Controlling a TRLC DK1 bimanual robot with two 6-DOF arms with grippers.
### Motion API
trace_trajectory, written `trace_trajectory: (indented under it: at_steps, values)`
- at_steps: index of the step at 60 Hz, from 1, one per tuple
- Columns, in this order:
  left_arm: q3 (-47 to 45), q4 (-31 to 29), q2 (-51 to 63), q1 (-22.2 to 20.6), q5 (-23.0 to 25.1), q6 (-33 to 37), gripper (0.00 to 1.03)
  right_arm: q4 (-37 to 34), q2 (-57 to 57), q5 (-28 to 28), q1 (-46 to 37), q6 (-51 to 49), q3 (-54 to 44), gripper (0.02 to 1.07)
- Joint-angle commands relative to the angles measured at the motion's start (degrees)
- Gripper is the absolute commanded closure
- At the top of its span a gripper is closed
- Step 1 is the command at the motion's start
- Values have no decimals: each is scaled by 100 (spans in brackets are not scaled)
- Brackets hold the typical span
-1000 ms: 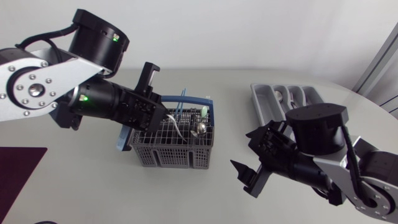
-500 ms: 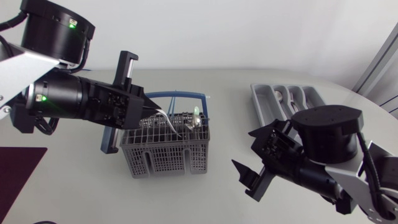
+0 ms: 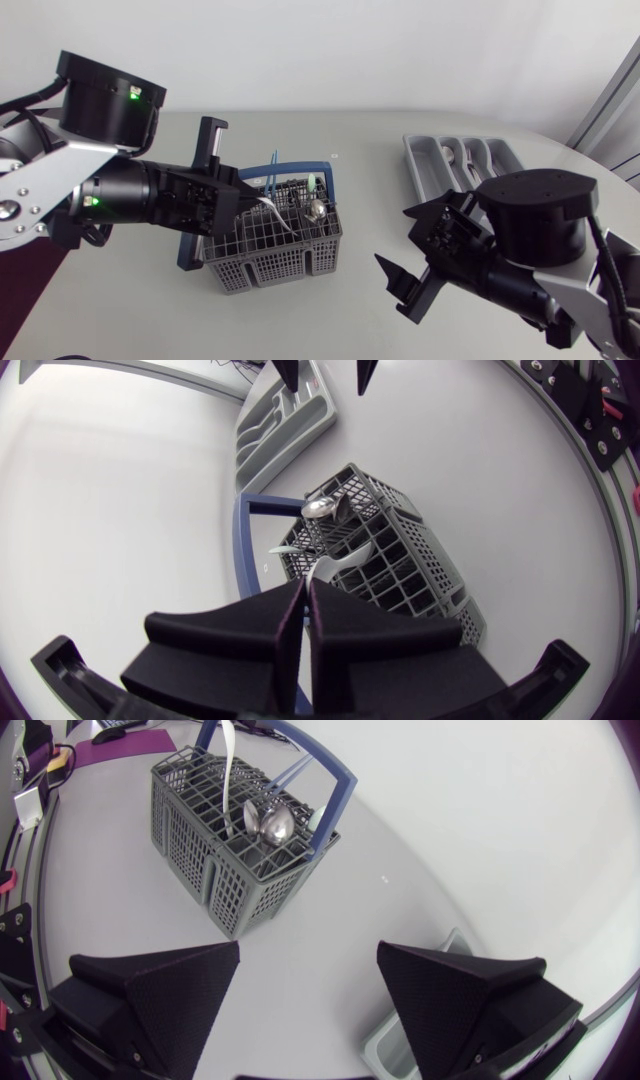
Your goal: Unload the cutlery basket into the drawer organizer.
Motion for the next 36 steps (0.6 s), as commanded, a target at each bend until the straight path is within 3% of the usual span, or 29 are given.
trace_trajectory:
  at_steps: [1,17,36]
  values:
    - [-182,245,-72,-68,-121,-103,96,-88,-44,78,69,116,-125,8]
    - [-446,676,-90,-341,-569,-226,96,44,141,78,350,265,-28,8]
    - [-753,1080,-213,-974,-1659,-578,96,325,449,87,438,265,-2,8]
